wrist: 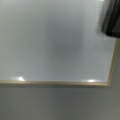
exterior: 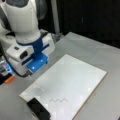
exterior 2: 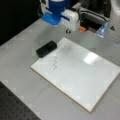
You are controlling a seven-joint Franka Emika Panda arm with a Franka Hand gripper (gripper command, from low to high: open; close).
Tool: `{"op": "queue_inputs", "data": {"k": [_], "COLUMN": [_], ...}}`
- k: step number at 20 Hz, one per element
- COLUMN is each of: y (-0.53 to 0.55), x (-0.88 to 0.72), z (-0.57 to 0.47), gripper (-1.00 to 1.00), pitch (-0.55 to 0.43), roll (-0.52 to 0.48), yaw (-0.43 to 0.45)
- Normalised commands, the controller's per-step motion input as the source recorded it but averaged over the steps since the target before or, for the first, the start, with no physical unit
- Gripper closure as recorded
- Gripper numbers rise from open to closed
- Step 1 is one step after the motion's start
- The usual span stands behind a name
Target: Erasing curve lines
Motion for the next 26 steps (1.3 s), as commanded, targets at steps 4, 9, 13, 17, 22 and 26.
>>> {"op": "queue_inputs", "data": {"k": [4,9,13,17,22,26], "y": [-0.36,-0.30,-0.38,-0.34,-0.26,-0.14], "x": [0.18,0.21,0.28,0.28,0.30,0.35], "z": [-0.01,-0.03,-0.16,-0.09,0.10,0.11], "gripper": [-1.00,-1.00,-1.00,-1.00,-1.00,-1.00], "pitch": [0.058,0.028,-0.024,0.027,0.083,0.096], "roll": [0.032,0.027,0.084,0.103,0.132,0.176], "yaw": [0.177,0.168,0.134,0.116,0.058,-0.040]}}
